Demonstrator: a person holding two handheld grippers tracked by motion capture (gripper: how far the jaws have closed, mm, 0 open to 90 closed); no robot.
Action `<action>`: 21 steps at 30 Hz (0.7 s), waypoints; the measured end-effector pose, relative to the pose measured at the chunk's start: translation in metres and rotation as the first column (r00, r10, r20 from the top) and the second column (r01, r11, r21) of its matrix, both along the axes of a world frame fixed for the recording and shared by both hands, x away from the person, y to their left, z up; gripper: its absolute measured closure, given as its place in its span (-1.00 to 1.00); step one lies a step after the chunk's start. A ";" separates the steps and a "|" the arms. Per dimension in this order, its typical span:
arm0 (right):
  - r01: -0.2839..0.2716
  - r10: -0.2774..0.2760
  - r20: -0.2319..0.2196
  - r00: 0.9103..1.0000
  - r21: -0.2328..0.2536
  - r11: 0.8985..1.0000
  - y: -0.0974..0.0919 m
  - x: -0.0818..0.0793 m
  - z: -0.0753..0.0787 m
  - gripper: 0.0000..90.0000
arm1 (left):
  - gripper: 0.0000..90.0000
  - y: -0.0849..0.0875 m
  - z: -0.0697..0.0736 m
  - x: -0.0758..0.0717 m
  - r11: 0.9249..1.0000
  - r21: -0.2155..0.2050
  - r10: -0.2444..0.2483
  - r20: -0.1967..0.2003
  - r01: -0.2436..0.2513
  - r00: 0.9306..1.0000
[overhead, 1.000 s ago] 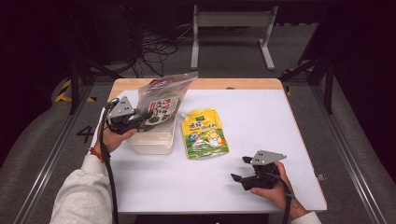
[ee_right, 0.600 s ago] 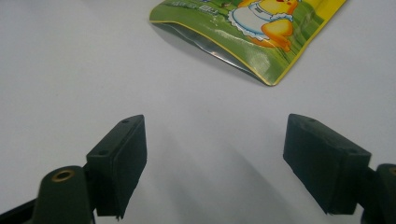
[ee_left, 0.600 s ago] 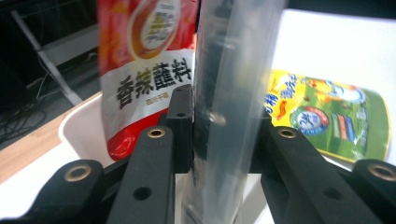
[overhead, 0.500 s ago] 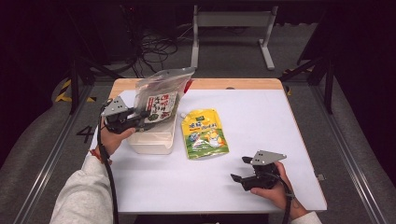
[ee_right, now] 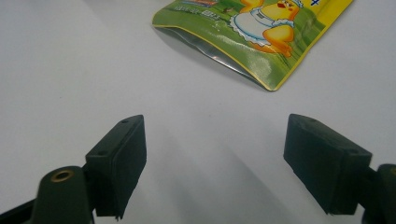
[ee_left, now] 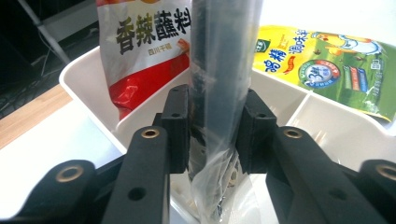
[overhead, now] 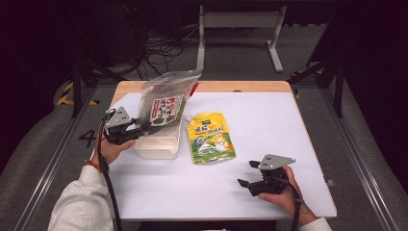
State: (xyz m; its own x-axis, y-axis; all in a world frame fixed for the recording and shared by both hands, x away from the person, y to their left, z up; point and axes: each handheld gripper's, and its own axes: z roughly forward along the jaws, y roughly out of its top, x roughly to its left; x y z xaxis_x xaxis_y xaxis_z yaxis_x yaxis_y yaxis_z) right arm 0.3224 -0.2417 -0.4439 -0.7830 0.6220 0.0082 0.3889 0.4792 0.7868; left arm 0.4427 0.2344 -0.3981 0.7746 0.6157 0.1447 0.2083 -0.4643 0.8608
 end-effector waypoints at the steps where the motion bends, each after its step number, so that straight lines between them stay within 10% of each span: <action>1: -0.003 0.003 -0.001 1.000 0.000 1.000 0.000 0.000 0.000 -0.52 | 0.55 0.000 0.000 0.000 1.000 0.002 0.003 0.002 -0.003 1.000; 21: 0.014 -0.014 0.052 0.999 0.005 1.000 -0.001 0.005 0.008 -0.53 | 0.57 0.005 -0.007 0.002 0.994 -0.092 0.048 -0.033 -0.050 0.998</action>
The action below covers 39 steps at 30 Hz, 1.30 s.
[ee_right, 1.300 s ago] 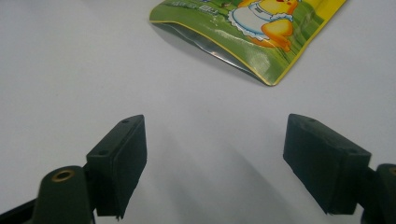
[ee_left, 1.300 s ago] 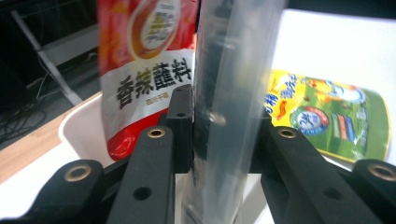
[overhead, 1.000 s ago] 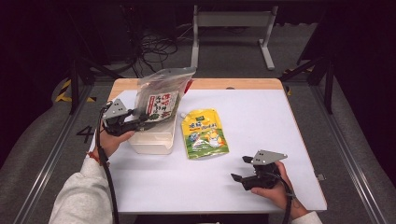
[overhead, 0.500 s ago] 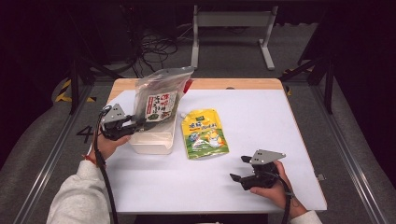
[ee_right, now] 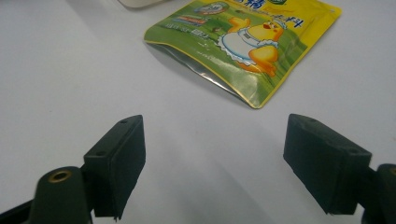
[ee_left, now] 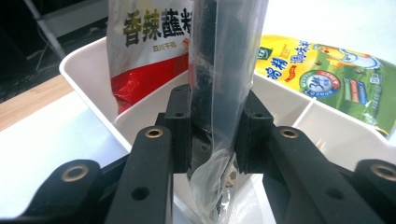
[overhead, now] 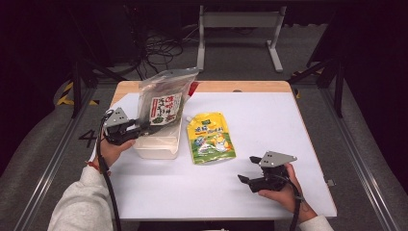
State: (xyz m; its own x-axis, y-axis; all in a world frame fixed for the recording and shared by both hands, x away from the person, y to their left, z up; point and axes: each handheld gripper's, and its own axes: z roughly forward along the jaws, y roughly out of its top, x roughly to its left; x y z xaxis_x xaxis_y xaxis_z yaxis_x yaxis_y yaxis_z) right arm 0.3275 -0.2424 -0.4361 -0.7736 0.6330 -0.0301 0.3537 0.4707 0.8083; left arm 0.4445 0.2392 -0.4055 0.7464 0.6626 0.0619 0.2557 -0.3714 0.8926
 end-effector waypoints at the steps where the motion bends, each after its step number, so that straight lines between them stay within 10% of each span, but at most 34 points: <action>1: 0.001 -0.001 0.000 1.000 -0.001 1.000 0.000 0.001 0.000 -0.52 | 0.56 0.000 0.000 0.000 1.000 -0.013 0.001 -0.006 -0.001 1.000; 12: 0.044 -0.043 -0.007 0.999 0.040 0.998 -0.001 0.010 0.005 -0.15 | 0.33 0.003 0.011 -0.015 0.995 -0.091 0.050 0.079 -0.043 0.996; 26: 0.070 -0.070 -0.023 0.997 0.044 0.997 0.018 0.050 0.006 -0.11 | -0.18 0.003 0.022 -0.071 0.997 -0.002 0.078 0.136 -0.078 0.988; 32: 0.091 -0.089 -0.052 0.995 0.030 0.995 0.030 0.071 0.000 -0.23 | -0.27 -0.008 0.014 -0.109 0.999 0.029 0.025 0.124 -0.028 0.992; 39: 0.110 -0.110 -0.048 0.993 -0.002 0.994 0.044 0.086 -0.005 -0.38 | -0.42 -0.039 -0.018 -0.131 0.997 0.044 -0.058 -0.002 0.058 0.998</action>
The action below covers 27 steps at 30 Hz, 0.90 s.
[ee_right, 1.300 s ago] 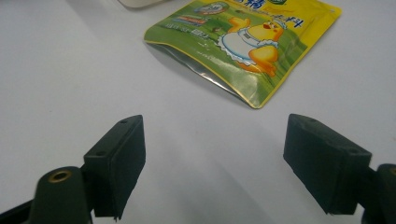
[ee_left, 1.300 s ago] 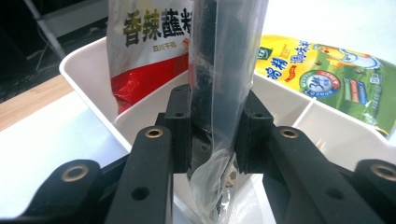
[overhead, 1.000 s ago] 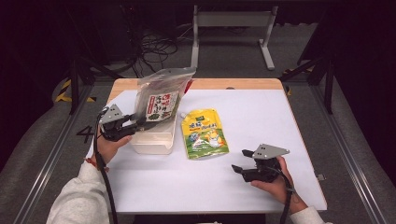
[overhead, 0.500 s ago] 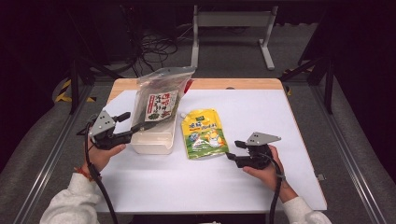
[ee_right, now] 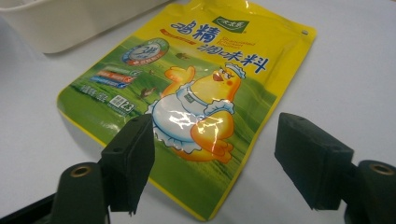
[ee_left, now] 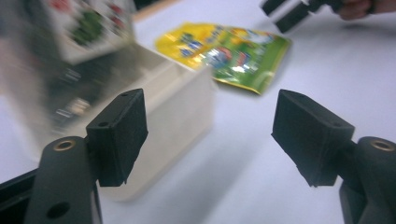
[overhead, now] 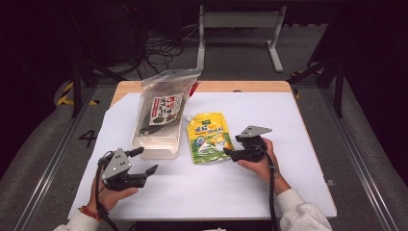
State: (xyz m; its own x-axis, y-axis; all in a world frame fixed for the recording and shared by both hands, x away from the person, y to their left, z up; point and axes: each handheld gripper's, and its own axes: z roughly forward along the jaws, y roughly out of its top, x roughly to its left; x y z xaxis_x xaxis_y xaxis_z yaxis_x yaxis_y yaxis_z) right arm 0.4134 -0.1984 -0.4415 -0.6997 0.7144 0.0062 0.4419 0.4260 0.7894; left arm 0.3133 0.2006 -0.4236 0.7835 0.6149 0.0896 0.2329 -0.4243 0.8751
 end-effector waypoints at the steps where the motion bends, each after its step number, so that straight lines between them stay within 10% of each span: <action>1: 0.000 0.000 -0.005 1.000 -0.003 1.000 0.002 0.002 -0.002 -0.40 | -0.44 -0.004 -0.004 -0.001 1.000 0.022 -0.012 -0.009 0.012 1.000; 8: 0.014 -0.014 -0.064 0.998 0.006 1.000 0.011 0.012 -0.010 -0.63 | -0.64 -0.020 -0.024 0.005 0.991 0.109 -0.069 -0.081 0.077 0.994; 14: -0.024 0.030 -0.162 0.986 0.039 0.999 0.019 0.019 -0.018 -0.91 | -0.70 -0.023 -0.028 0.012 0.991 0.097 -0.079 -0.111 0.090 0.991; 20: -0.043 0.032 -0.140 0.990 -0.074 0.996 0.034 0.017 -0.017 -0.92 | -0.71 -0.025 -0.029 0.014 0.991 0.095 -0.087 -0.119 0.098 0.989; 25: 0.040 -0.019 -0.181 0.983 0.113 0.993 0.018 0.023 -0.012 -0.42 | -0.71 -0.029 -0.030 0.013 0.987 0.108 -0.106 -0.126 0.120 0.986; 27: 0.048 -0.026 -0.179 0.983 0.119 0.992 0.015 0.025 -0.013 -0.43 | -0.72 -0.029 -0.031 0.014 0.985 0.110 -0.115 -0.130 0.129 0.985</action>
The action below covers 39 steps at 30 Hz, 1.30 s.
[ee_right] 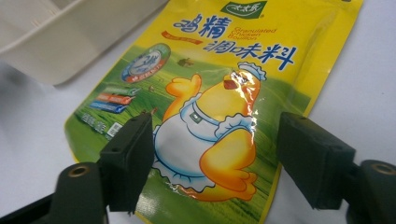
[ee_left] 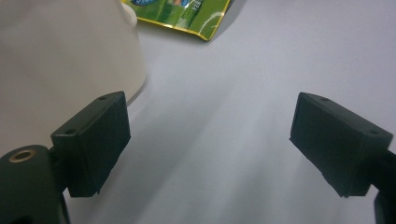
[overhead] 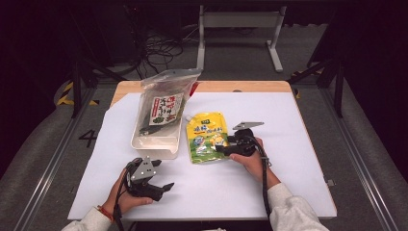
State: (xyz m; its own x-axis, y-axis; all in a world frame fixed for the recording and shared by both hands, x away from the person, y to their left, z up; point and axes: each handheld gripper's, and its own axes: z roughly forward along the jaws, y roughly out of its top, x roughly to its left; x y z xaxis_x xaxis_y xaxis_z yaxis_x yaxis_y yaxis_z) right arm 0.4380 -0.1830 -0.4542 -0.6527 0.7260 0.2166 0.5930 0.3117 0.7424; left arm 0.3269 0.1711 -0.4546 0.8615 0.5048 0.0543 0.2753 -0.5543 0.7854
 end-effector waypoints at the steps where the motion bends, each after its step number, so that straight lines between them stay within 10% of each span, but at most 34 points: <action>1: -0.003 0.003 0.005 1.000 -0.019 1.000 0.004 0.000 0.000 -0.52 | -0.72 -0.001 -0.001 0.000 1.000 0.002 -0.002 -0.005 0.002 1.000; 7: 0.023 -0.023 0.009 1.000 -0.046 0.999 0.013 0.003 -0.002 -0.71 | -0.72 -0.002 -0.001 0.000 1.000 0.003 -0.017 -0.013 0.017 1.000; 24: -0.020 0.021 -0.029 0.999 0.033 0.999 0.006 0.000 0.001 0.50 | -0.73 -0.005 -0.002 0.005 0.999 -0.006 -0.045 -0.028 0.045 0.999; 39: -0.128 0.128 -0.016 0.992 0.014 0.992 -0.008 -0.018 0.006 0.62 | -0.74 -0.013 -0.003 0.005 0.996 -0.047 -0.085 -0.066 0.082 0.994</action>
State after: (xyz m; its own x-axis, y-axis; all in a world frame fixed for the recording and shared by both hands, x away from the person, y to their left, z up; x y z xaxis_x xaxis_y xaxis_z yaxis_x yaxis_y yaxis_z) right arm 0.4199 -0.1909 -0.4483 -0.7364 0.6336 0.2372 0.5615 0.3767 0.7368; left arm 0.3321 0.1585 -0.4574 0.9016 0.4317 -0.0268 0.2833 -0.5428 0.7906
